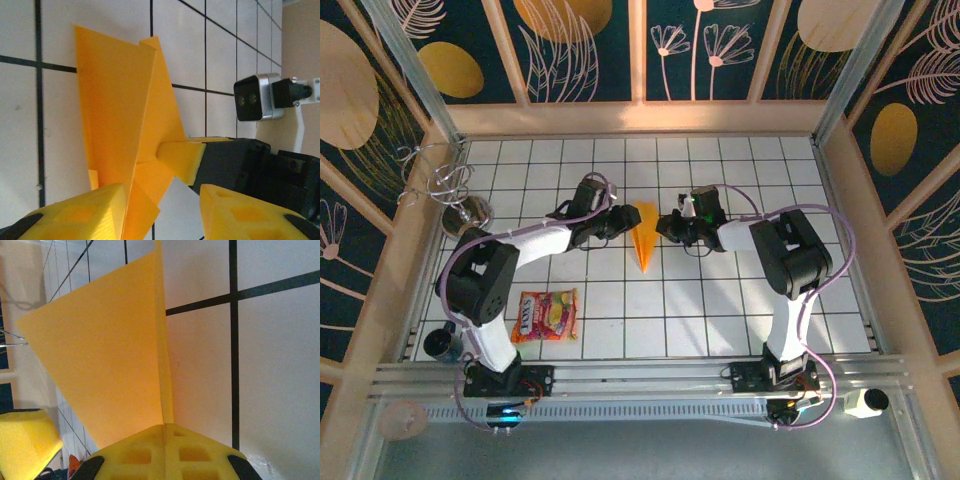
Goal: Fold a paper plane with a square sheet of paper (pick it up from the middle)
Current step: Turn over the paper plane at the top-center of the table, then move the paper plane to the top-center of the table.
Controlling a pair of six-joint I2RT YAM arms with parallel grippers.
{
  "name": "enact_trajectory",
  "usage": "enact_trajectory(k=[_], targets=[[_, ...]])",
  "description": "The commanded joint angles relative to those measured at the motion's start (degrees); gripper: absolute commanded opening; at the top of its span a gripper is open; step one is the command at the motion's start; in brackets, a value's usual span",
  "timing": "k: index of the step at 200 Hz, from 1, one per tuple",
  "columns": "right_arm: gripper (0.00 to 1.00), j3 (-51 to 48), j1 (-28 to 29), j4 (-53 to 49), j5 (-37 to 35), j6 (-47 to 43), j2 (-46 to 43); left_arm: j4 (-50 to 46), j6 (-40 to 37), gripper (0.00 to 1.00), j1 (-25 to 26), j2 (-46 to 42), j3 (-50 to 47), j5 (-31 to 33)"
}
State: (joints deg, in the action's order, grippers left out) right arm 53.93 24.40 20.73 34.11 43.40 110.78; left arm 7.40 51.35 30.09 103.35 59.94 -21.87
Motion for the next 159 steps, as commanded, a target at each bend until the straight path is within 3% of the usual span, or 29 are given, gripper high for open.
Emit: enact_trajectory(k=[1, 96, 159], targets=[[0.05, 0.1, -0.4, -0.5, -0.6, -1.3, -0.1, -2.5, 0.1, 0.43, 0.7, 2.2, 2.8, 1.2], [0.05, 0.7, -0.5, -1.3, -0.7, -1.3, 0.3, -11.7, -3.7, 0.52, 2.0, 8.3, 7.6, 3.0], [0.05, 1.2, -0.6, -1.7, -0.9, -1.0, 0.5, -12.1, -3.7, 0.55, 2.8, 7.0, 6.1, 0.0]])
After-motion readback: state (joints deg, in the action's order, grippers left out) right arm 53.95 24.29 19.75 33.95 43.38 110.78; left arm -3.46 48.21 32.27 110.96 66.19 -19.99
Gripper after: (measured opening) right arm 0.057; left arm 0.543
